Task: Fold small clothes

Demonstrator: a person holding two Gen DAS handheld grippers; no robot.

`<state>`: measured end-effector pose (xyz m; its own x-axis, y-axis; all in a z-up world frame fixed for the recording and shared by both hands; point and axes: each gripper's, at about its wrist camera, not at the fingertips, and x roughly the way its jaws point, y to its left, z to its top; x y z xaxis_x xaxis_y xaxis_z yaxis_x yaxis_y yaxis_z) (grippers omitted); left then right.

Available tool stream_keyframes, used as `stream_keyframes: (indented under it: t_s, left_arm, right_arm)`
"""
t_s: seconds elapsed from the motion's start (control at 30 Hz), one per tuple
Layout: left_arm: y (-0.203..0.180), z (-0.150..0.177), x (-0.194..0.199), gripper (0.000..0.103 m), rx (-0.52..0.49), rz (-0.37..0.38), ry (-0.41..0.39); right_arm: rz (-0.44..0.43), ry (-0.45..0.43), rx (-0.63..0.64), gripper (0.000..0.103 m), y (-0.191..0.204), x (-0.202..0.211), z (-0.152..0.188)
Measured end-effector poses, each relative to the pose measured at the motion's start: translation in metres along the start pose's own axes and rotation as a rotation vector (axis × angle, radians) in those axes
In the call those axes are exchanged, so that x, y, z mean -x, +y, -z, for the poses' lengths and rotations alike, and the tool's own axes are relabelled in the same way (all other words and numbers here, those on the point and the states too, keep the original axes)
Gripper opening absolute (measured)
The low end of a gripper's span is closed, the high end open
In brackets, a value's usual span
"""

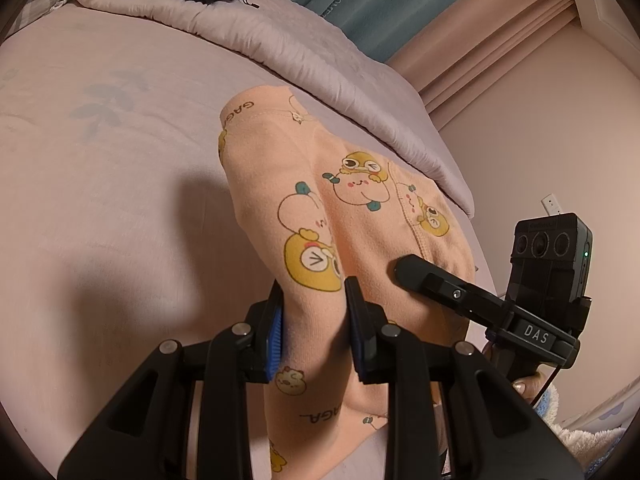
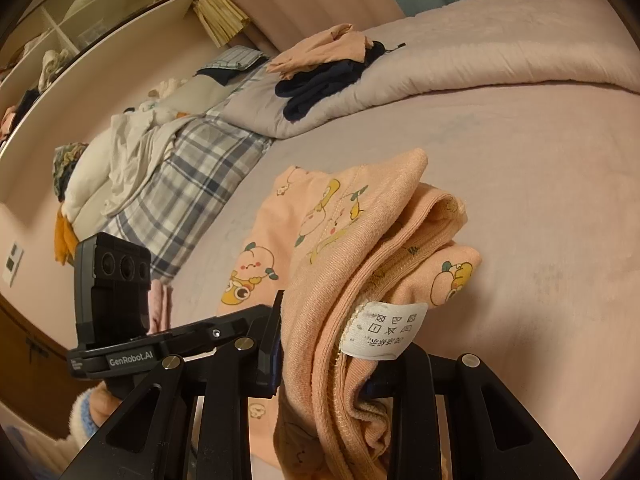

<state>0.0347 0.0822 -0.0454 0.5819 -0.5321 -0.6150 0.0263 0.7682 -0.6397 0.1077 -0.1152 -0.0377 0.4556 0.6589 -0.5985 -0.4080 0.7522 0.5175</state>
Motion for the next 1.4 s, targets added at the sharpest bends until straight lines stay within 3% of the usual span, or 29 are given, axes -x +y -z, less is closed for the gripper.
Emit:
stream_keyframes:
  t_s: [1.4]
  left_arm:
    - [-0.0033,0.001,-0.0028,0.026,0.004,-0.019,-0.001]
  right_arm:
    - [-0.003,0.003,0.0,0.031,-0.0023,-0.003,-0.0037]
